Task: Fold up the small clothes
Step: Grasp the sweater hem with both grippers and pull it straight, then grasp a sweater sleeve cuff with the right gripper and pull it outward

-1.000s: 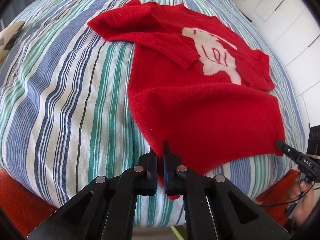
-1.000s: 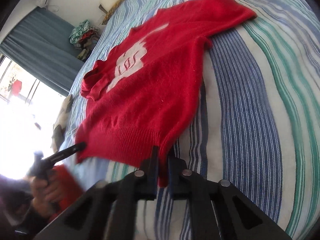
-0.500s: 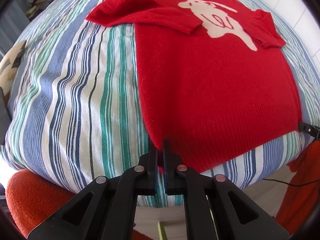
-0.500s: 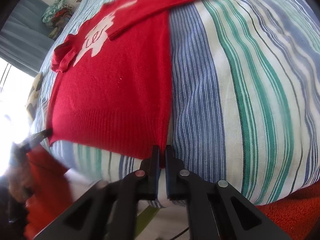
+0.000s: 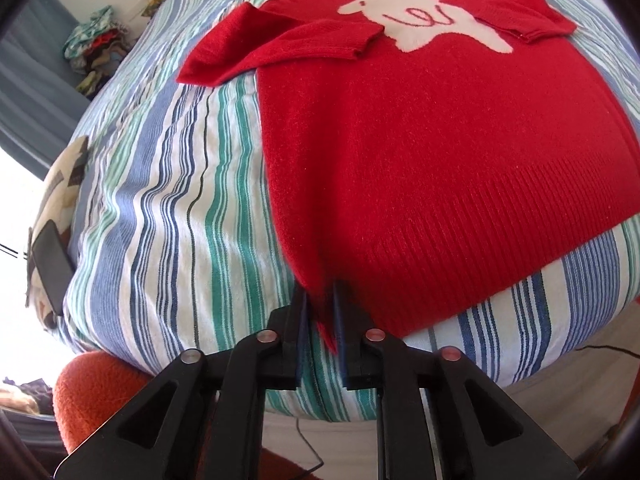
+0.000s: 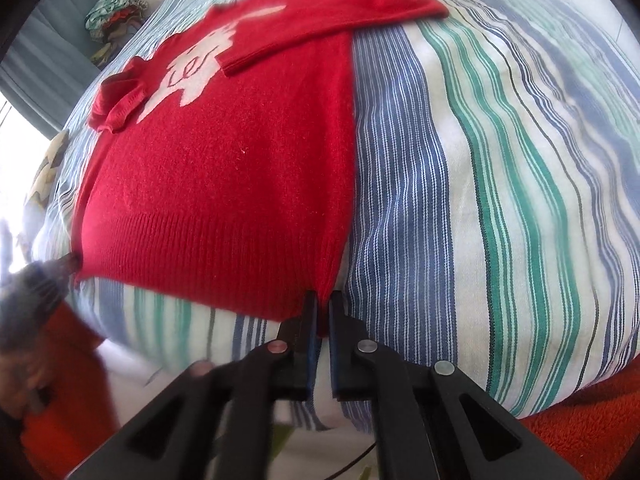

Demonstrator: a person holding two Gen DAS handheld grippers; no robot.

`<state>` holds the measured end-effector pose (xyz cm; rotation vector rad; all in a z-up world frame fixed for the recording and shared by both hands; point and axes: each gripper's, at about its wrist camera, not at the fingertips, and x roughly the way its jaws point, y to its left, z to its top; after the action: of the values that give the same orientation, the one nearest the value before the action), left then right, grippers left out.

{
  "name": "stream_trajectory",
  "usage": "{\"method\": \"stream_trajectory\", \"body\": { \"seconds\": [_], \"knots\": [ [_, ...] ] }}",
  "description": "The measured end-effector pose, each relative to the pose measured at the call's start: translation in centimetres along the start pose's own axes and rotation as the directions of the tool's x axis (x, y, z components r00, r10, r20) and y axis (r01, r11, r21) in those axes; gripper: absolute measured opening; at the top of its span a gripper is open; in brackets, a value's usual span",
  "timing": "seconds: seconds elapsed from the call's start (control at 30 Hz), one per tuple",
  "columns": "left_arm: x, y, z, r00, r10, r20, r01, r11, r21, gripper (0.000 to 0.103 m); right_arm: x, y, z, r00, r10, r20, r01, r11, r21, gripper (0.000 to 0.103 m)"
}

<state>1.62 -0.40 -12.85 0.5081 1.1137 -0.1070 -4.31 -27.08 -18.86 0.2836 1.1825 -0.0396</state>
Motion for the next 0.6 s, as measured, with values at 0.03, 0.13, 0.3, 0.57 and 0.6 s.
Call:
{"method": "stream_trajectory", "body": {
  "seconds": [0.03, 0.13, 0.3, 0.57, 0.6],
  "knots": [
    [-0.4, -0.1, -0.3, 0.998, 0.066, -0.003, -0.066, 0.998, 0.019, 0.060, -0.2, 0.2, 0.0, 1.000, -0.006, 0.005, 0.006, 1.000, -0.009, 0.010],
    [-1.9, 0.9, -1.3, 0.996, 0.091, 0.010, -0.092, 0.995, 0.032, 0.086, -1.4, 0.3, -0.3, 0.999, -0.033, -0.012, 0.033, 0.999, -0.035, 0.037],
    [-4.6, 4.5, -2.3, 0.997, 0.064, 0.046, -0.062, 0.996, -0.057, 0.086, -3.8, -1.2, -0.3, 0.994, -0.092, -0.065, 0.088, 0.994, -0.059, 0.058],
    [-6.3, 5.3, 4.6, 0.956, -0.073, 0.283, 0.119, 0.982, -0.148, 0.090, -8.9, 0.4, 6.4, 0.970, -0.167, 0.178, 0.207, 0.950, -0.235, 0.058],
    [-5.4, 4.2, 5.3, 0.953, -0.094, 0.289, 0.138, 0.981, -0.136, 0.091, -8.9, 1.4, 7.6, 0.969, -0.132, 0.210, 0.187, 0.945, -0.269, 0.058]
  ]
}}
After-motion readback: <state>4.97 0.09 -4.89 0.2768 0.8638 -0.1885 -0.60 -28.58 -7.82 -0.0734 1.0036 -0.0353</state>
